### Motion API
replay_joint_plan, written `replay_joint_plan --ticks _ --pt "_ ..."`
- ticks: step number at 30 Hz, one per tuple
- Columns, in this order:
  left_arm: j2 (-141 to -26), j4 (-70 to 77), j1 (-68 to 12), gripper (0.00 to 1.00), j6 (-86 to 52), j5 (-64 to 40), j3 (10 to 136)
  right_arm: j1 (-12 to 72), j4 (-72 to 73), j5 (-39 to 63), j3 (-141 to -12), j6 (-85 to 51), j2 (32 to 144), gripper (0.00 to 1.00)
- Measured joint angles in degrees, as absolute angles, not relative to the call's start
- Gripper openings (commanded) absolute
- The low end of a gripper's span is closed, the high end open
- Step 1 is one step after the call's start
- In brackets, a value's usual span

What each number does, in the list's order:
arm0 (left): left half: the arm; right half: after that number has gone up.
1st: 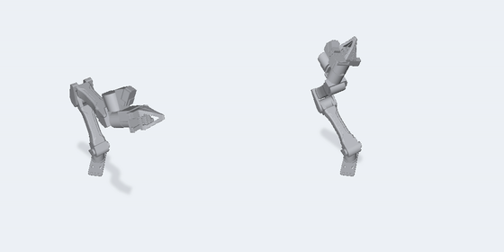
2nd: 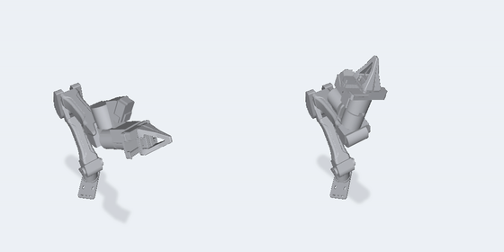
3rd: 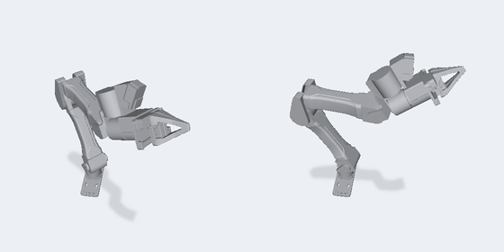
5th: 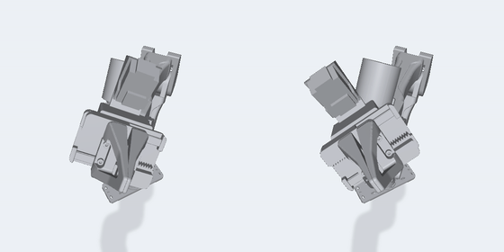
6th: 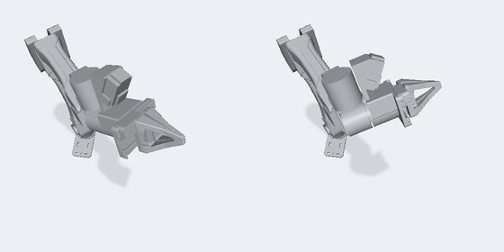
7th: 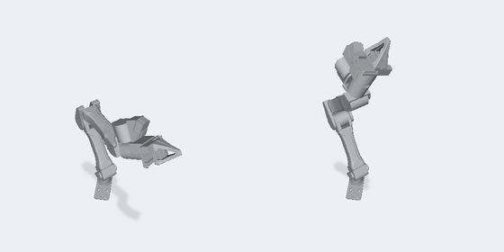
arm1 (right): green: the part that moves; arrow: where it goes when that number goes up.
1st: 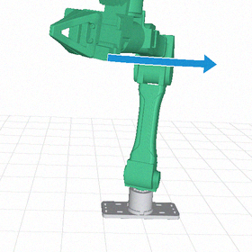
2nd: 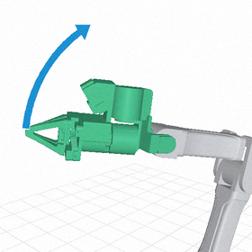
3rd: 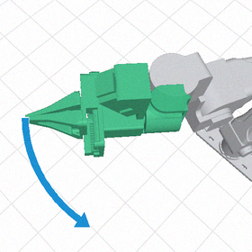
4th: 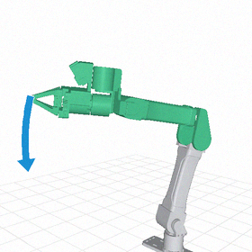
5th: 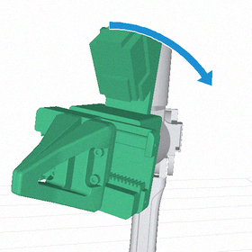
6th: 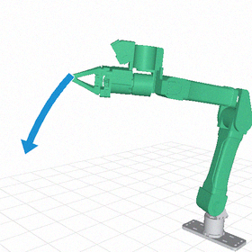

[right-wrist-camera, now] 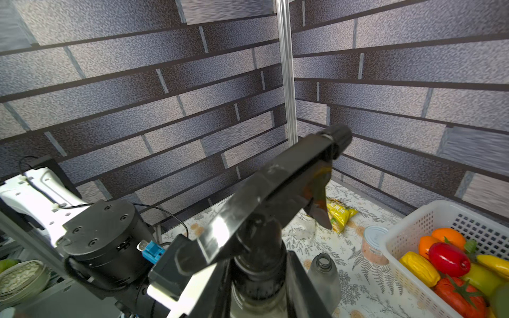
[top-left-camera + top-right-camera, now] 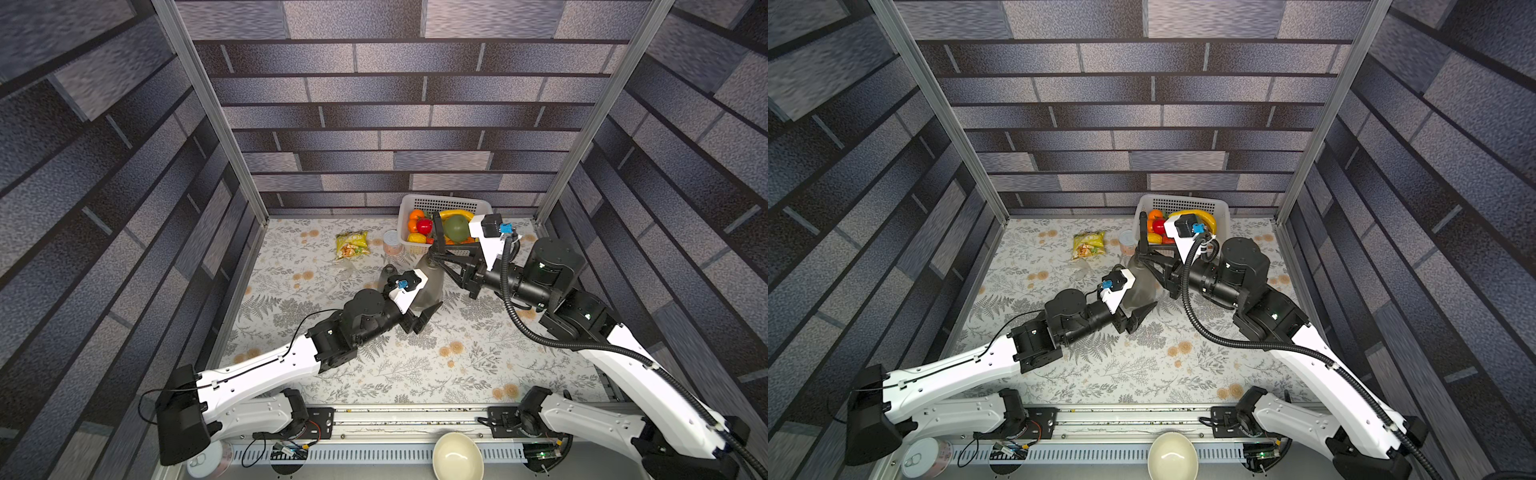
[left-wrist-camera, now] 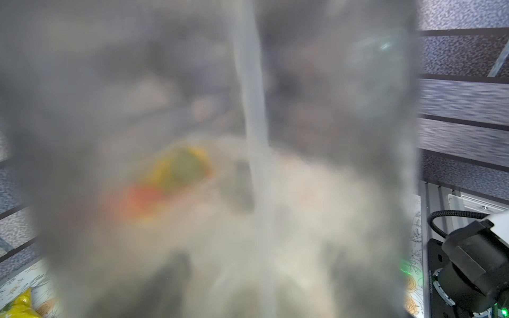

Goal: Attach spray nozzles to spray bottles
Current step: Screw the spray nozzle on the spray bottle.

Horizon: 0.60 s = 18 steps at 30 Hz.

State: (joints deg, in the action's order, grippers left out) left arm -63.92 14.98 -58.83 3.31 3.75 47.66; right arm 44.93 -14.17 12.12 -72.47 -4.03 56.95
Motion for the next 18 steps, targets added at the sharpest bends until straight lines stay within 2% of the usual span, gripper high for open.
replay_joint_plan --ticks 13,18 --pt "-64.99 13.85 -58.83 0.64 2.9 7.22 49.28 53.47 -6.98 -6.66 -68.71 -2.0 56.84 0.21" --pt "-65.65 13.69 -59.18 0.64 2.94 9.3 50.35 59.81 -4.16 -19.77 -68.71 -0.86 58.43 0.22"
